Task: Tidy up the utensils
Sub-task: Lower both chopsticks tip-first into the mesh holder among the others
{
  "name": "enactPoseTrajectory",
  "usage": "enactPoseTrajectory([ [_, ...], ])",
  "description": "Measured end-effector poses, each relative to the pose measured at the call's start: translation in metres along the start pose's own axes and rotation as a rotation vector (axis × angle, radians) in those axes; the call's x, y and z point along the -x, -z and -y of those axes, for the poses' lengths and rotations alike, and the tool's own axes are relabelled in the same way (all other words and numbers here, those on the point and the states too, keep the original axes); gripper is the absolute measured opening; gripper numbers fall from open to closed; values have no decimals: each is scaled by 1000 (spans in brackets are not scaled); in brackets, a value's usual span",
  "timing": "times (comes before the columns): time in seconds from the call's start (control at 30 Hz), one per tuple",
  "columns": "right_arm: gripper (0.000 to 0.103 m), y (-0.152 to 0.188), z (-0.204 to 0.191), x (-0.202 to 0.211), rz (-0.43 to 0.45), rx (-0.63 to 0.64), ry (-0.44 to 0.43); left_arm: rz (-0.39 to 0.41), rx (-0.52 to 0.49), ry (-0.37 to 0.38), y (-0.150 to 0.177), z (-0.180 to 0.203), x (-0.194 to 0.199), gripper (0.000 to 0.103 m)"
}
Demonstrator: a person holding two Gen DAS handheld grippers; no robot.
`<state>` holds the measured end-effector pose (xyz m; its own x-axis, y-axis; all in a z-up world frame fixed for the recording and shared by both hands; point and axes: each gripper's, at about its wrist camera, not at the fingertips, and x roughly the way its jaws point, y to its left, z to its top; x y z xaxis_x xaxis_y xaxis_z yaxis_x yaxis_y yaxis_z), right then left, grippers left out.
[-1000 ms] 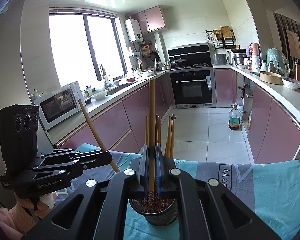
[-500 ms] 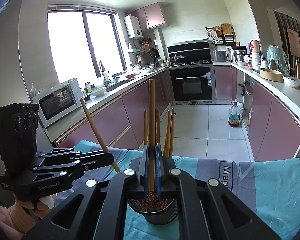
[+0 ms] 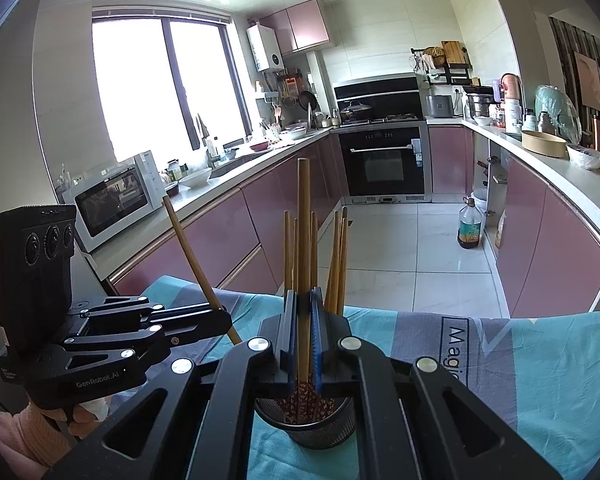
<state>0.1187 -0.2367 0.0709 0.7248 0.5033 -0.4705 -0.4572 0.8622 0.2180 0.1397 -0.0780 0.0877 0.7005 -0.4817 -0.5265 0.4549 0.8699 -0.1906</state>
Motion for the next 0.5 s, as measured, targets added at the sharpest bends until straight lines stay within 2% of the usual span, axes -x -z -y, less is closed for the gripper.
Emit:
enactPoseTrajectory([
  [0.5, 5, -1, 0, -6, -18, 2, -3, -31, 2, 11, 2, -7, -17, 7],
])
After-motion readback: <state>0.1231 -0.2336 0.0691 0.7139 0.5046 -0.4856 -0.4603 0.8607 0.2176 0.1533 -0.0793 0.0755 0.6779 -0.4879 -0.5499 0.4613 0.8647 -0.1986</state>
